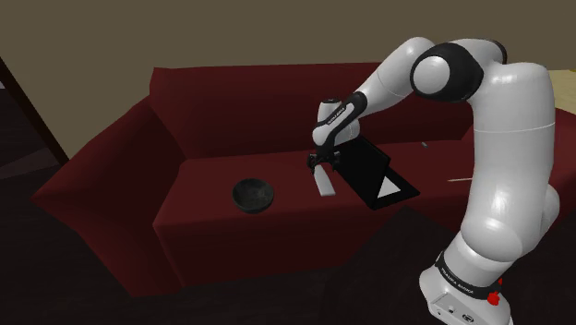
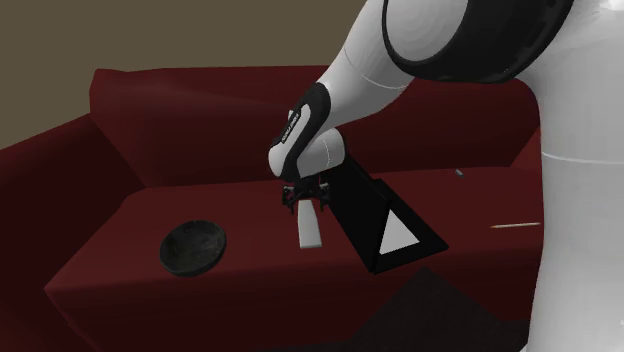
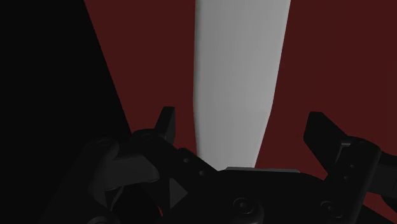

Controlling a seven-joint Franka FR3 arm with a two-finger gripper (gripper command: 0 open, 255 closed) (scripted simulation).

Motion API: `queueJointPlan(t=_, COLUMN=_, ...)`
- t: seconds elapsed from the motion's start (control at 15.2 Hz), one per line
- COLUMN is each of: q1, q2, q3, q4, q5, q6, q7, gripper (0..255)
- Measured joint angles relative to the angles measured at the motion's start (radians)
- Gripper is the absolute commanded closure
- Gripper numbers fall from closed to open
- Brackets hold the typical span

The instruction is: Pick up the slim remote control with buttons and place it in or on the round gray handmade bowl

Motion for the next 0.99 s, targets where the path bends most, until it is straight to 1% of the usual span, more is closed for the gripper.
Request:
queueJointPlan(t=0.46, q1=-0.003, q2=0.091, q3=0.000, q4=0.023, q5=0.002, q6=0.068, q7=0.001, gripper=0)
queueJointPlan(t=0.86, q1=-0.004, q2=0.100, q3=0.000, q4=0.023, q5=0.003, q6=0.076, q7=0.000, gripper=0)
queueJointPlan(t=0.92, q1=-0.004, q2=0.100, q3=0.000, q4=0.023, q5=0.003, q6=0.076, q7=0.000, gripper=255)
queueJointPlan(t=0.99, q1=-0.004, q2=0.099, q3=0.000, q4=0.024, q5=0.003, q6=0.076, q7=0.000, gripper=255)
